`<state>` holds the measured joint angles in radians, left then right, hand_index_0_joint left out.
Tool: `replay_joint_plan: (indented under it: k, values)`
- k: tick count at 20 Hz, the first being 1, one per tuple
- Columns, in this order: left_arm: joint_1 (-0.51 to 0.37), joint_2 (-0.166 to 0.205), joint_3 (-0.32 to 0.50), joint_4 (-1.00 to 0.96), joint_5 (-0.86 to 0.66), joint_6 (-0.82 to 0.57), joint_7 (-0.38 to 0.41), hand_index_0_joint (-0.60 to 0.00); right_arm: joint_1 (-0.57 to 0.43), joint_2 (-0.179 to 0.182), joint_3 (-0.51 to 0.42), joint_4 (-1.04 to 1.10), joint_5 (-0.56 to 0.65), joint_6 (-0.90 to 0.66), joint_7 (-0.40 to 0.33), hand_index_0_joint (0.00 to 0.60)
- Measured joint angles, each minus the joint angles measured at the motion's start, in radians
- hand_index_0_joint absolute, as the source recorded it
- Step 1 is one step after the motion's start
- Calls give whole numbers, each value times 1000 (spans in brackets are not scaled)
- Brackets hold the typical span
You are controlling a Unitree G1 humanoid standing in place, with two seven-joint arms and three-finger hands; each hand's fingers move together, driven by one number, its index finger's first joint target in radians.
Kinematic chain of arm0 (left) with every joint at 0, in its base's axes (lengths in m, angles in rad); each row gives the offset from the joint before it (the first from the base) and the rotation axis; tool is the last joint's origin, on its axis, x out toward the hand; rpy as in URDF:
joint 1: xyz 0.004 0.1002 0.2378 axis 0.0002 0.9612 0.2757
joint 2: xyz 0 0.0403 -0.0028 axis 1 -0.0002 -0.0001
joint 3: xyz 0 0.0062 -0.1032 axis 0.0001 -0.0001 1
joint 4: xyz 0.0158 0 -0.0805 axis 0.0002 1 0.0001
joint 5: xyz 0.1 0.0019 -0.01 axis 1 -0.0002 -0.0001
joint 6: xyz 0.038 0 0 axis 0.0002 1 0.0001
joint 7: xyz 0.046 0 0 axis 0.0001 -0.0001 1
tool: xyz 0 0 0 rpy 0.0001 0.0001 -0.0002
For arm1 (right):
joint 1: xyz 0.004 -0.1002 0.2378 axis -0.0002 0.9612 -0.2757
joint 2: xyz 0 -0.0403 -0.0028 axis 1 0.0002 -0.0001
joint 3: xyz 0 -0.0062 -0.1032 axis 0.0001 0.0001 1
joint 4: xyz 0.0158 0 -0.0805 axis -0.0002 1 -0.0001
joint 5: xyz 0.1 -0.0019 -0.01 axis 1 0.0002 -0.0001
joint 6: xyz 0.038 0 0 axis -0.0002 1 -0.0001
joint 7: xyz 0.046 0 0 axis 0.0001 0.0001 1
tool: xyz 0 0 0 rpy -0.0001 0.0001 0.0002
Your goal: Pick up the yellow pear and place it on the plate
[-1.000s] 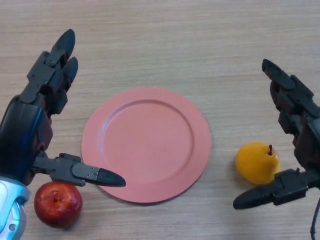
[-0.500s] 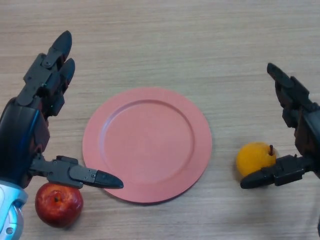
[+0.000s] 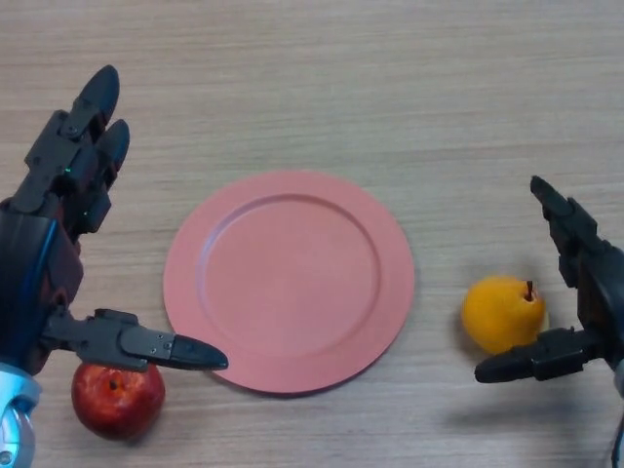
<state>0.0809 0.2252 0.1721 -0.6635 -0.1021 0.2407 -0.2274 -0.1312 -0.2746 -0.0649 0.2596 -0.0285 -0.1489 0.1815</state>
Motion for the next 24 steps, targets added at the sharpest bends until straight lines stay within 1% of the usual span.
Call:
replay_joint_plan:
  k: [2, 4, 5, 6, 7, 8, 9, 10, 11, 13, 16, 17, 19, 21, 22, 24]
  values:
    - [2, 0, 1, -5, 0, 0, 0, 0, -11, 1, 4, 68, -28, -37, -38, 0]
    - [1, 0, 3, -21, -3, 0, 0, 0, -27, 1, 5, 132, -44, -64, -49, 0]
    - [2, 0, 5, -21, -3, 0, 0, 0, -38, 1, 10, 160, -46, -70, -72, 0]
    - [2, -1, 5, -21, -3, 0, 0, 0, -42, 1, 10, 170, -70, -71, -92, 99]
    - [2, -1, 7, -21, -3, 0, 0, 0, -45, 1, 10, 177, -107, -75, -100, 250]
    - [2, -1, 7, -21, -3, 0, 0, 0, -45, 1, 10, 185, -111, -87, -100, 350]
    - [3, -1, 7, -21, -3, 0, 0, 0, -45, 1, 11, 194, -114, -88, -100, 500]
    - [4, -1, 7, -21, -3, 0, 0, 0, -45, 1, 11, 199, -130, -88, -106, 582]
    - [7, -2, 7, -21, -3, 0, 0, 0, -43, 2, 12, 198, -132, -84, -118, 600]
    - [12, -3, 8, -21, -3, 0, 0, 0, -31, 2, 12, 172, -132, -75, -125, 600]
    - [27, -10, 9, -21, -2, 0, 1, 0, -5, 9, 13, 68, -116, 29, -107, 600]
    - [31, -11, 9, -21, -2, 0, 2, 0, 6, 16, 13, 27, -67, 55, -96, 600]
    - [32, -12, 14, -21, -2, 0, 2, 0, 22, 28, 19, -93, -7, 153, -89, 600]
    - [36, -15, 16, -23, -2, 0, 2, 0, 35, 41, 32, -224, 4, 245, -79, 600]
    - [39, -15, 17, -25, -2, 0, 2, 0, 36, 42, 47, -253, 3, 248, -78, 600]
    - [40, -17, 18, -33, -2, 0, 2, 0, 36, 62, 81, -352, 3, 321, -74, 600]
